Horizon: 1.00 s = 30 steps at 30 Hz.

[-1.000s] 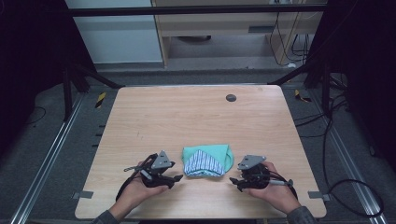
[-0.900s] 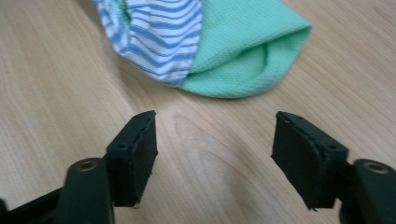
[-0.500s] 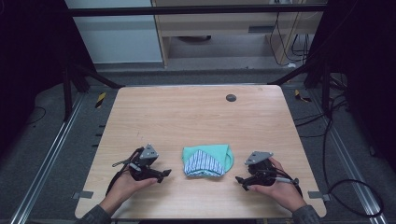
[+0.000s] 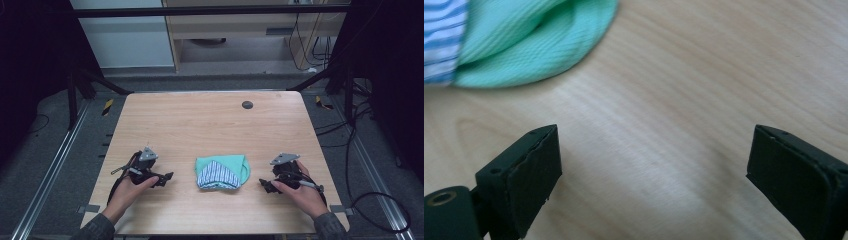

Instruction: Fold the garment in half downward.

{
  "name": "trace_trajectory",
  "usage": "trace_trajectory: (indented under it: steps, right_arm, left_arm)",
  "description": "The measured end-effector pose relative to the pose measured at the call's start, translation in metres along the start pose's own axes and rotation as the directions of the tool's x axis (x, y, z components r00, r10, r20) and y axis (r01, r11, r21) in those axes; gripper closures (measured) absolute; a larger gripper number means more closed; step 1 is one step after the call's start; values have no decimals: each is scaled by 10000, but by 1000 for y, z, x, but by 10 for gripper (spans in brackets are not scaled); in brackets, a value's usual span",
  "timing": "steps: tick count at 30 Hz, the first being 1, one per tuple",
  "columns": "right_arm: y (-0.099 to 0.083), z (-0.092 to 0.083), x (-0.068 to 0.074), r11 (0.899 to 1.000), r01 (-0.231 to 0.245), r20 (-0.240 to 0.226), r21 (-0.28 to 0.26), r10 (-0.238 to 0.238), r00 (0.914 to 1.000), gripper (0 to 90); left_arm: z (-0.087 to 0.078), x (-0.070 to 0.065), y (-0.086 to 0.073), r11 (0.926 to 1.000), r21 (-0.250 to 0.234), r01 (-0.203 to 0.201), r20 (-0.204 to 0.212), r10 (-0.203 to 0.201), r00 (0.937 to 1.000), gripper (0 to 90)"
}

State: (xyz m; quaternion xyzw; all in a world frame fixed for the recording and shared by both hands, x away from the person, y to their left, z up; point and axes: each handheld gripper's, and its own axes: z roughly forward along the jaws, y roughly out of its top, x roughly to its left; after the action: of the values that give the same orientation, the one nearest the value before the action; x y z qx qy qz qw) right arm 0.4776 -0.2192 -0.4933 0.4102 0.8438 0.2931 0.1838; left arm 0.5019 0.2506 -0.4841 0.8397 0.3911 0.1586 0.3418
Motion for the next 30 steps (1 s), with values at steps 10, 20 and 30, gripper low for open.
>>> trace_trajectory:
  steps: [10, 20, 30]
  right_arm:
    - [10, 13, -15, 9994, -333, 395, -39, 334, 9987, 70]
    - [28, 27, -30, 9906, -1246, 1034, -563, 1299, 9861, 68]
    - [29, 39, -44, 9687, -2120, 1701, -1288, 2322, 9577, 74]
  left_arm:
    - [12, 26, -1, 9962, -370, 793, -586, -813, 9950, 60]
    - [22, 42, 5, 9942, -398, 999, -1168, -1039, 9877, 63]
    - [31, 55, 4, 9871, -754, 1409, -1584, -1514, 9757, 80]
